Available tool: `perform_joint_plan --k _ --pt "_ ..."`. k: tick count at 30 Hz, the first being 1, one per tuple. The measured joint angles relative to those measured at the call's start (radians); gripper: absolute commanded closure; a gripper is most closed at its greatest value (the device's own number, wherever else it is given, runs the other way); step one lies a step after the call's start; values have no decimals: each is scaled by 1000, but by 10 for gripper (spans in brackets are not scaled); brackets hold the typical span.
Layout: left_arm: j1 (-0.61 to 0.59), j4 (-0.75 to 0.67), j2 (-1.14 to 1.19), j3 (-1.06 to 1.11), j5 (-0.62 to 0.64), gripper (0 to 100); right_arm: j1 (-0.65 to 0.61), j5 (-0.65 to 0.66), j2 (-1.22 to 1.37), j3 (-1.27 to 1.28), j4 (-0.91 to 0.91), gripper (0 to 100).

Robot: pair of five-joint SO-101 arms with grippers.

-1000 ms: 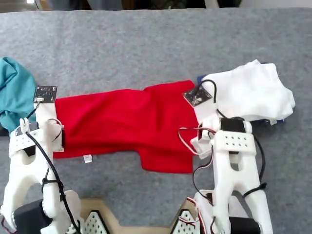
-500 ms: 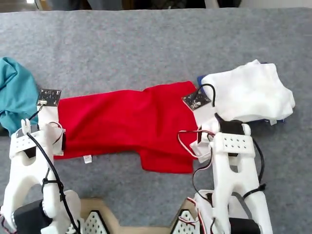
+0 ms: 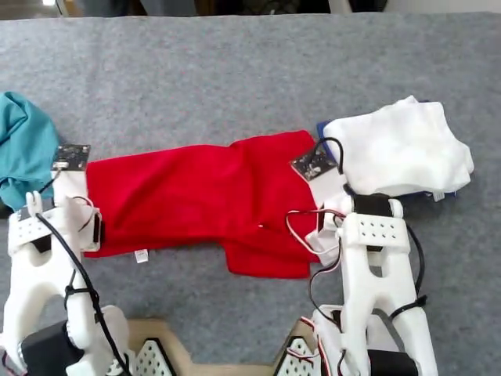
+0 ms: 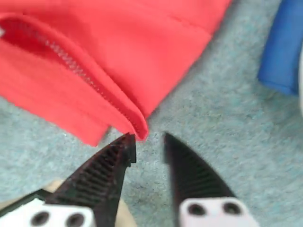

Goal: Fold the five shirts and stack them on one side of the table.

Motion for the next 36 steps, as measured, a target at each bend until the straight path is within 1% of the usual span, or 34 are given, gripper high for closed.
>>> perform_joint_plan --k 3,4,7,9,10,12,14,18,20,22,26,27,29,31,36 --pt "-41 41 0 -35 -2 863 0 12 0 0 15 832" --pt "-57 51 0 -46 0 865 0 12 0 0 23 852" --pt "-104 60 0 -72 -2 866 0 12 0 -46 58 990" --pt "-141 66 0 -87 -2 876 0 12 0 -98 81 966" --pt "-161 77 0 -97 -3 896 -2 3 0 -124 91 976" --pt "-190 121 0 -121 -21 946 -23 -21 0 -170 101 980" --pt "-196 184 0 -150 -35 967 -60 -43 0 -196 107 979" --pt "-138 272 0 -178 -37 909 -169 -107 55 -216 104 980" --pt "-121 282 0 -183 -38 916 -215 -158 115 -238 80 980" --pt "-121 282 0 -207 -38 974 -238 -203 189 -282 58 980" --pt "-184 288 0 -331 -37 971 -278 -287 368 -425 48 980" --pt "-204 290 0 -370 -18 970 -287 -302 411 -457 46 980" --pt "-241 292 0 -450 34 970 -310 -319 497 -522 44 981" --pt "-250 292 0 -505 77 970 -341 -325 563 -565 43 981" --pt "-207 292 0 -526 109 970 -417 -327 649 -595 34 982"
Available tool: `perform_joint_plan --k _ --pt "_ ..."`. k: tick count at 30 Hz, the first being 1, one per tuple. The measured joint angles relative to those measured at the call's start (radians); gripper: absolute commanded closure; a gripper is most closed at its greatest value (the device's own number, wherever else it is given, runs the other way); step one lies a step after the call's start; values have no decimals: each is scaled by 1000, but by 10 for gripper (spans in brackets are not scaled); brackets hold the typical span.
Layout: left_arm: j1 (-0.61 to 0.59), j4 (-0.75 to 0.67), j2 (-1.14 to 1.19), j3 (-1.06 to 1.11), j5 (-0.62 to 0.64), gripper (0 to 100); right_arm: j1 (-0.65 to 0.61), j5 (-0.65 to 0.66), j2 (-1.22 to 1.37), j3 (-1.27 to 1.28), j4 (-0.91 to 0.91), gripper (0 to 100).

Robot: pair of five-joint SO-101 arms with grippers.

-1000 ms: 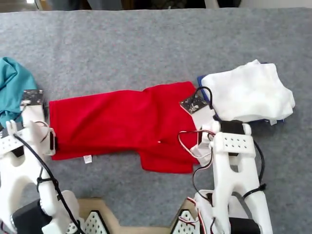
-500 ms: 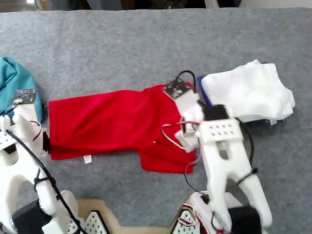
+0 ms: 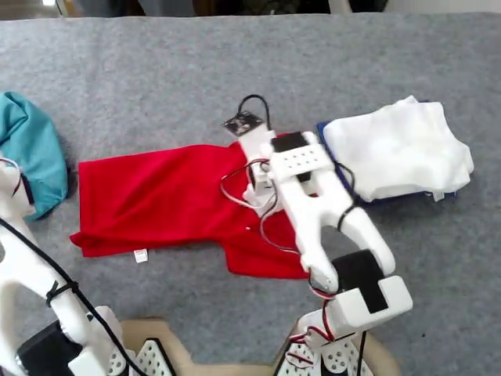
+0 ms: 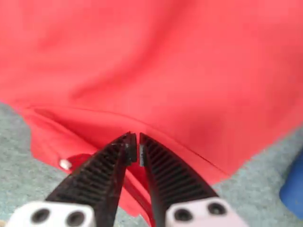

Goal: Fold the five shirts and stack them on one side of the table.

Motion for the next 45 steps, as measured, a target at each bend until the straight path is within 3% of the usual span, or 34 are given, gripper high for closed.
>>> perform_joint_plan --k 10,21,27,31,35,39,45 --pt "17 0 0 64 0 970 -32 9 2 107 -26 985" --pt "17 -35 0 104 0 970 -167 201 -316 493 -95 985" --pt "17 -35 0 104 0 970 -110 282 -440 526 -26 984" --pt "34 -35 0 104 2 970 74 290 -476 339 84 984" --pt "130 -35 0 80 2 971 199 290 -397 8 184 984" --pt "284 -84 0 23 3 971 215 269 -186 -322 252 984" --pt "381 -356 84 18 146 971 215 190 216 -726 298 984"
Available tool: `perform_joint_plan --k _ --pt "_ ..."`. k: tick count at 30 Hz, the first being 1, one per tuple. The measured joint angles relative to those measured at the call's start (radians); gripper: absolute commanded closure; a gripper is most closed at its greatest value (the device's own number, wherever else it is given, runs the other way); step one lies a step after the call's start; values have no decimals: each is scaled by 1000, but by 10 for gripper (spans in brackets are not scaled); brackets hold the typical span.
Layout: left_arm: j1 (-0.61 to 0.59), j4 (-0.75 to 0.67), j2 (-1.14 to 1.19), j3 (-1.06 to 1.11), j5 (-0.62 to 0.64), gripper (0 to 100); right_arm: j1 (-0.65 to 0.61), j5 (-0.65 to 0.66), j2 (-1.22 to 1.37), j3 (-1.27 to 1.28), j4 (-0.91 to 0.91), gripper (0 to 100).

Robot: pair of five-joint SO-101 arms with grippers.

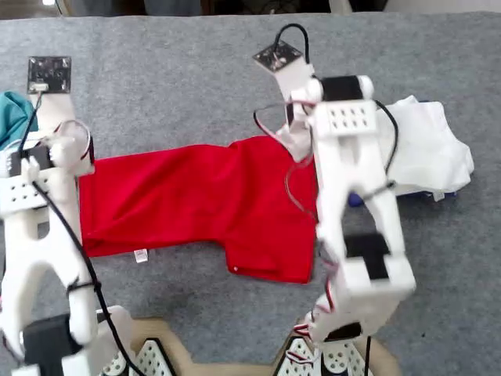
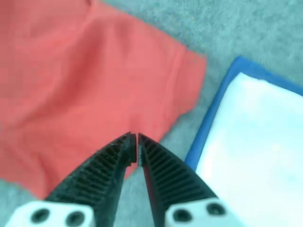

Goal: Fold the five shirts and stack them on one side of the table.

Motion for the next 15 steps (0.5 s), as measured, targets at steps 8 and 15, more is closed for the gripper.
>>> perform_joint_plan --k 8,15 --pt "9 -94 394 -44 60 971 8 -150 425 -408 34 984" --pt "-18 -74 686 -238 146 971 54 -184 658 -594 52 985"
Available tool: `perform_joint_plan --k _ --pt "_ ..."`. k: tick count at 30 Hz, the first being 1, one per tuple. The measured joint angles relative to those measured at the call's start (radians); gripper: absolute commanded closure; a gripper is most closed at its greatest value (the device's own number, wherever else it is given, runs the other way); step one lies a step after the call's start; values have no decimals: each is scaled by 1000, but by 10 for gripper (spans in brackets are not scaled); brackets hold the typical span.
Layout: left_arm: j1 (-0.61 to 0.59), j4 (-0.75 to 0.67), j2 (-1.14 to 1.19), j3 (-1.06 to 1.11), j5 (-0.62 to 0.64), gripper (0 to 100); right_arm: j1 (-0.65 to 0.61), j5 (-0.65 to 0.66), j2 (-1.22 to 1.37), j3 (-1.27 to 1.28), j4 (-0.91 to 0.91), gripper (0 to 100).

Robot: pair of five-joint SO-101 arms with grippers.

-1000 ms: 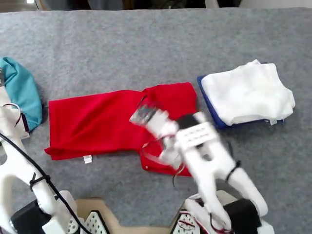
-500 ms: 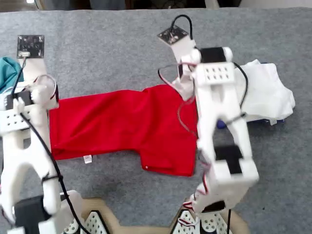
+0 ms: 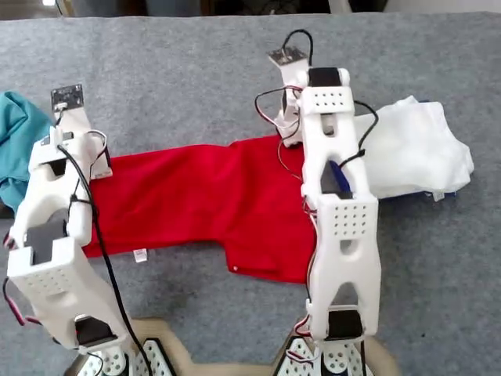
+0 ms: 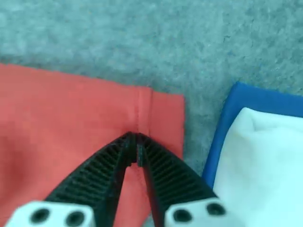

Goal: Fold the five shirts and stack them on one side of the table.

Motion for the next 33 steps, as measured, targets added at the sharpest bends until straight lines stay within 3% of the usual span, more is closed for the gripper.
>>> perform_joint_plan --k 11,22,27,33 --pt "-52 64 31 -72 2 972 55 0 227 -262 61 985" --pt "-83 68 15 -75 2 972 61 0 250 -439 146 985" --pt "-25 95 -146 -74 2 972 61 2 235 -431 147 984" --pt "12 146 -420 -48 2 971 26 48 17 -333 147 984"
